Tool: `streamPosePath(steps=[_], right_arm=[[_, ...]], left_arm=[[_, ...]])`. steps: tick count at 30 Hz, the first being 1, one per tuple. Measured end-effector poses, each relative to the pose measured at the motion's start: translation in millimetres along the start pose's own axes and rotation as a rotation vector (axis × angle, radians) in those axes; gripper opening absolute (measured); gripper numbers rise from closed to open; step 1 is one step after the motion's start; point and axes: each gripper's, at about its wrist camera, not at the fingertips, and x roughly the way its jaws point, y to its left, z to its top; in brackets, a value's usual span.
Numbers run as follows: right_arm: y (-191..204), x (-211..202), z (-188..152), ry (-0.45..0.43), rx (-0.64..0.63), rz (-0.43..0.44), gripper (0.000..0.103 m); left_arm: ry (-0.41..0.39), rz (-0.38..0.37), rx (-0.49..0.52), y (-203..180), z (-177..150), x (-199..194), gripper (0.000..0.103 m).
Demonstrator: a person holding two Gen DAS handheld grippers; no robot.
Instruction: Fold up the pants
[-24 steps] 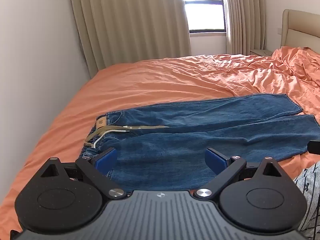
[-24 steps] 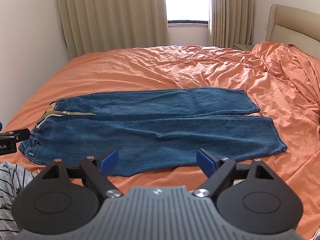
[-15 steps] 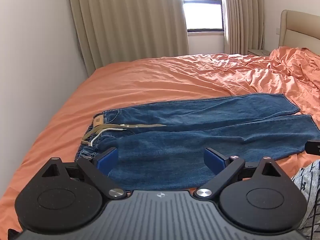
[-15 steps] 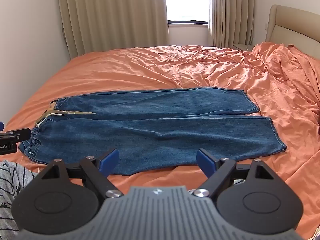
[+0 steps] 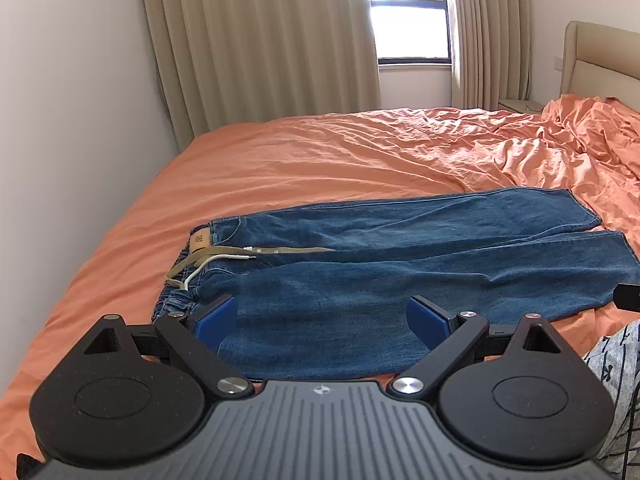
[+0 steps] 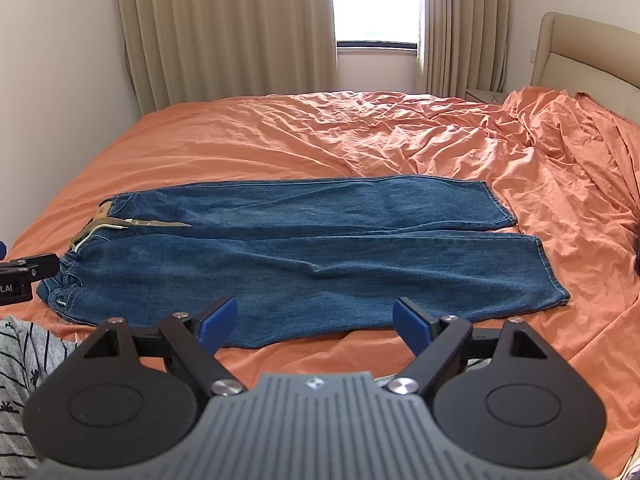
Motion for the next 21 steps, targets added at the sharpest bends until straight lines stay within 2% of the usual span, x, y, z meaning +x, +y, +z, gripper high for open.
streamPosePath(steps=[21], right_arm=[[0.6,1.0,-1.4,0.005,0.009,-0.014,0.081]], left_arm=[[0.012,-0.013,-0.020,3.1,-0.3,-2.2,0.103]])
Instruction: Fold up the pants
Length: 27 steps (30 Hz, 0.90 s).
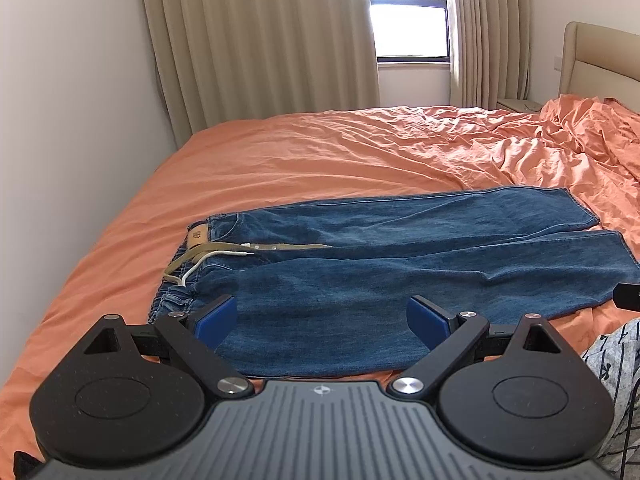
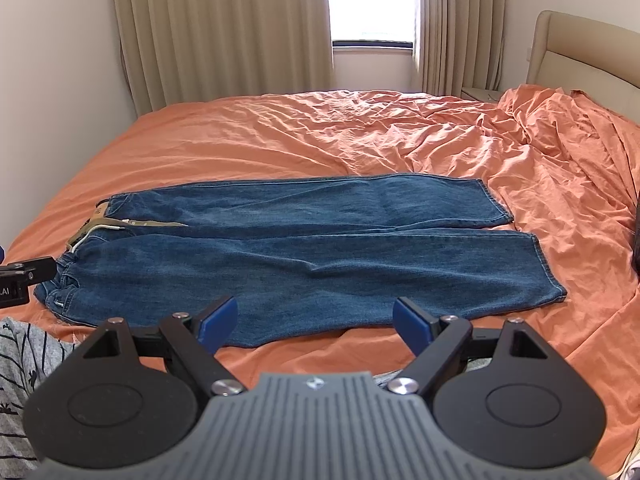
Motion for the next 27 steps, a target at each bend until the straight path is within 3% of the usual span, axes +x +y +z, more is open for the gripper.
streamPosePath(steps=[27], right_arm=[[-6,17,-4,0.001,-0.016,0.028,0.081]], left_arm=[[0.000,-0.050,0.021,12,-4,11,0.103]])
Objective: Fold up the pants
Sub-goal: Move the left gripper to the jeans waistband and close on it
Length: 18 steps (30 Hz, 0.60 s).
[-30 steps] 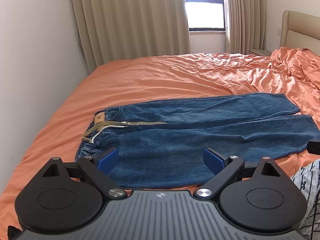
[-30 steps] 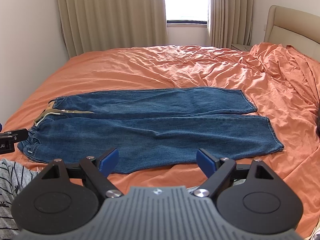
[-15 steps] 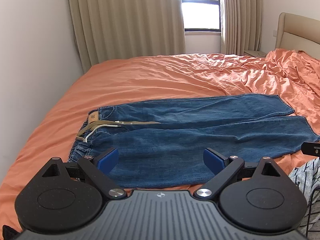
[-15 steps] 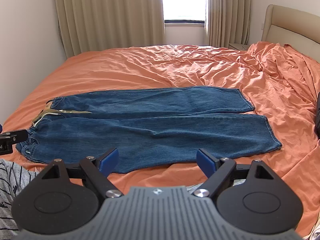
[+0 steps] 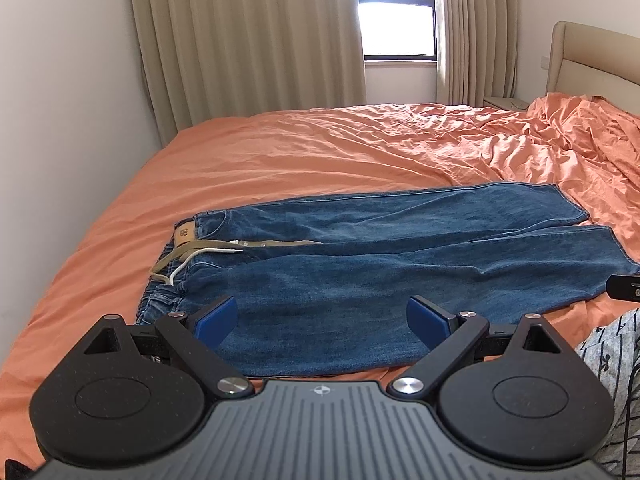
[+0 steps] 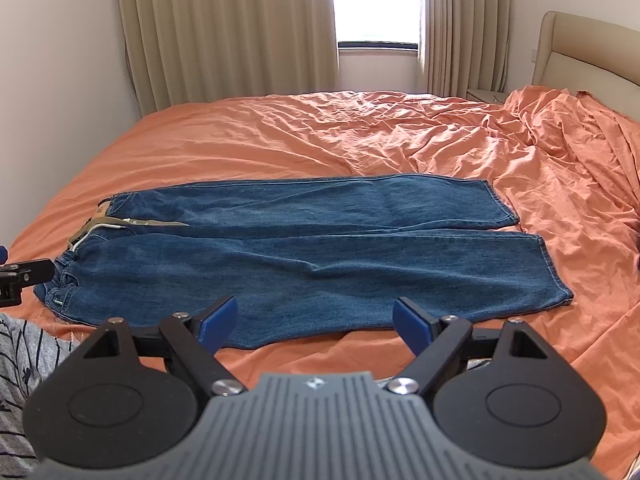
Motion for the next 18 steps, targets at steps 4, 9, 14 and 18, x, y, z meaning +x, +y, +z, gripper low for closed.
streamPosePath(steps=[4,9,14,18], right_arm=[[-13,17,5,-0.014,-0.055,0.014,0.081],[-28,40,16,-0.018,-0.124,-0.046,0.066],[-53,66,36,0.064,-0.126,-0.008,0.051],[-74,87,61,0.149,-0.212,-0.056,0.051]], left_arm=[[-0.015,0.004,0.023,17,1,8,0.098],[0.017,-0.038,0.018,54,0,28,0.078],[0.052,-0.047,0.019,111,4,51,0.074],[0.070,-0.033,0.059,160,11,66,0.074]])
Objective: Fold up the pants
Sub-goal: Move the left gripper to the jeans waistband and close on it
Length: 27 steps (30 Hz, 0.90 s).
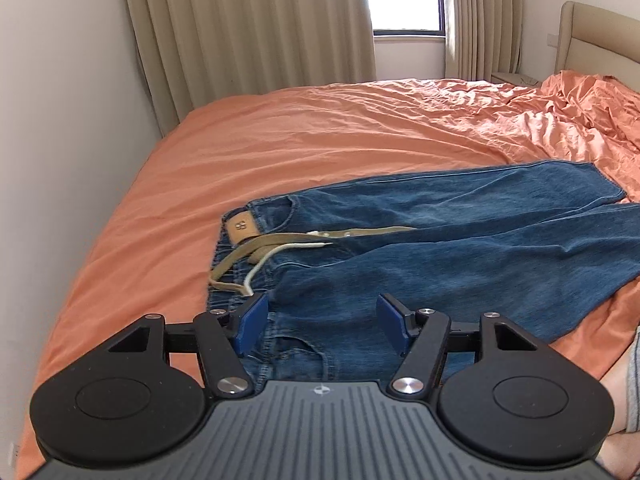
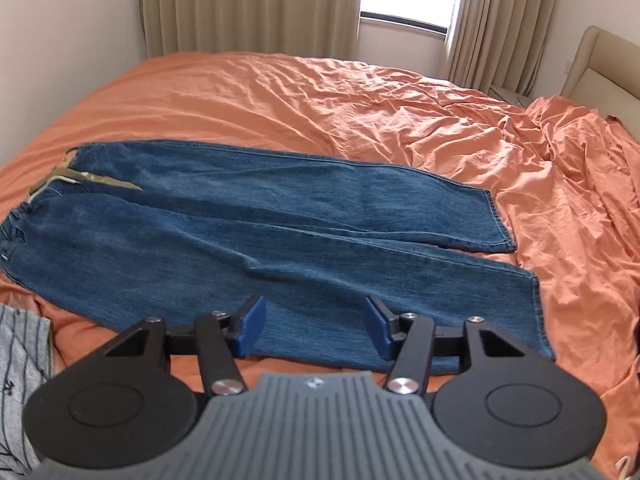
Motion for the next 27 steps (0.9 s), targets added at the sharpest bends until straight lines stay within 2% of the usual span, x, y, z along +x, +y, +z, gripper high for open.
streamPosePath(steps=[2,5,9,14,18,19,20,21,22,23,25,27], right_arm=[[-15,11,12,0.035,-0.021,-0.035,0.051],[-45,35,25,0.066,0.056,-0.010,0.051],[-59,74,25,0.083,0.165,0.045,0.051],[-51,115,15,0.130,0.251,0.082,0.051],[-50,131,11,0.157,0.261,0.066,0.051],[-51,133,10,0.162,0.267,0.063,0.051],[-52,136,9,0.167,0.273,0.059,0.051],[-54,139,9,0.175,0.280,0.054,0.051],[-56,141,9,0.183,0.285,0.047,0.051],[-58,143,9,0.193,0.288,0.042,0.051],[-61,145,9,0.210,0.281,0.024,0.051],[-65,143,11,0.217,0.254,0.003,0.051]], left_arm=[[0.007,0.006,-0.013,24,2,10,0.075],[0.019,-0.041,-0.092,63,0,33,0.084],[0.066,-0.102,-0.276,108,-14,82,0.084],[0.133,-0.194,-0.453,133,-41,131,0.082],[0.179,-0.231,-0.471,134,-51,154,0.078],[0.194,-0.232,-0.468,134,-53,159,0.068],[0.209,-0.239,-0.469,133,-55,163,0.052],[0.213,-0.240,-0.474,133,-56,167,0.048],[0.207,-0.226,-0.477,132,-56,167,0.027],[0.204,-0.221,-0.479,131,-55,165,0.017],[0.175,-0.211,-0.474,128,-50,155,0.010],[0.157,-0.152,-0.430,120,-38,136,0.007]])
